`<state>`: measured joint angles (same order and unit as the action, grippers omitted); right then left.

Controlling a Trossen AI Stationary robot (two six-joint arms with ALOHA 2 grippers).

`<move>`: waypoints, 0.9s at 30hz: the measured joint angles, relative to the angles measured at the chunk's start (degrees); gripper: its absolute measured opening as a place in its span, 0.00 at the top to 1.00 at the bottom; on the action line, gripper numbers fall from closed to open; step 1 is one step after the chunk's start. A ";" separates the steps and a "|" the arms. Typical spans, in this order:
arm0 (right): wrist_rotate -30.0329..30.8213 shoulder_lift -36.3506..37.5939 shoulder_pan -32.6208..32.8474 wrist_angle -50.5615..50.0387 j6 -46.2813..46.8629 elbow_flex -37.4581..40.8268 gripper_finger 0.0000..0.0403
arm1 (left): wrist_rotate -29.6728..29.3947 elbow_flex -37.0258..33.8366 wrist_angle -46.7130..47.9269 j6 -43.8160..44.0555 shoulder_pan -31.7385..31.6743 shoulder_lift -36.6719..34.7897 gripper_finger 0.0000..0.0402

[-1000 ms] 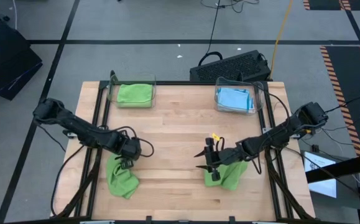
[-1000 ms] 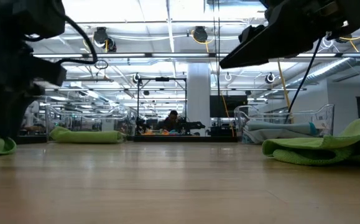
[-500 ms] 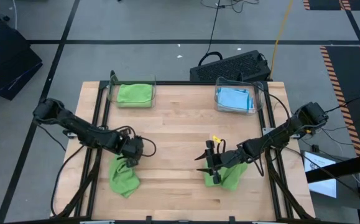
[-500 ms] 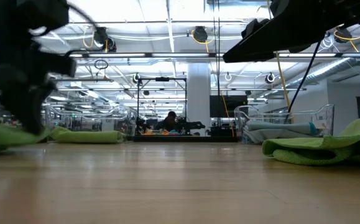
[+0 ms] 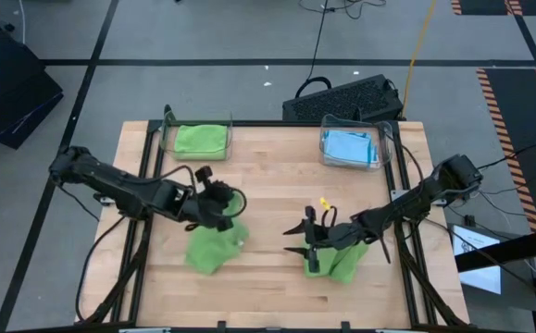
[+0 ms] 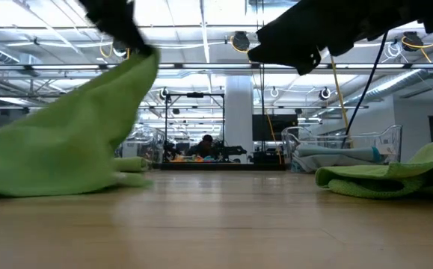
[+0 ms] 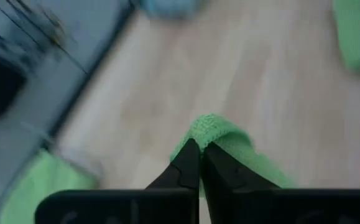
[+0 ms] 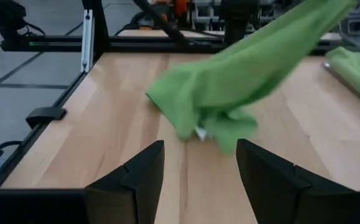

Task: Fold microfiber towels
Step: Fold the left green microfiber cloth

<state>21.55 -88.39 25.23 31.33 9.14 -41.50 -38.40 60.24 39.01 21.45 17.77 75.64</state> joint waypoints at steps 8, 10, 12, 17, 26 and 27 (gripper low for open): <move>1.01 -4.73 -2.58 6.62 -2.55 0.00 0.52 | -4.34 4.11 -21.92 -19.00 -0.12 -0.02 0.98; 0.87 -5.86 -3.86 6.23 -1.74 0.00 0.51 | -3.41 4.13 -24.81 -21.10 -0.12 -0.04 0.99; 0.80 -7.28 -5.17 5.36 -0.20 0.00 0.49 | -3.23 4.13 -25.85 -21.87 -0.12 -0.04 0.97; 0.82 -12.37 -7.40 4.30 3.83 0.00 0.41 | -3.20 4.13 -25.61 -21.73 -0.12 -0.04 0.96; 2.65 -15.92 -9.26 3.54 7.99 0.00 0.32 | -3.24 4.13 -25.60 -20.10 -0.01 -0.04 0.95; 2.62 -15.92 -9.45 3.50 7.99 0.00 0.32 | -3.30 4.13 -25.60 -20.08 -0.01 -0.04 0.95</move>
<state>24.17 -104.31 15.79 34.84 17.12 -41.50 -41.70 64.38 13.41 1.37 17.76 75.59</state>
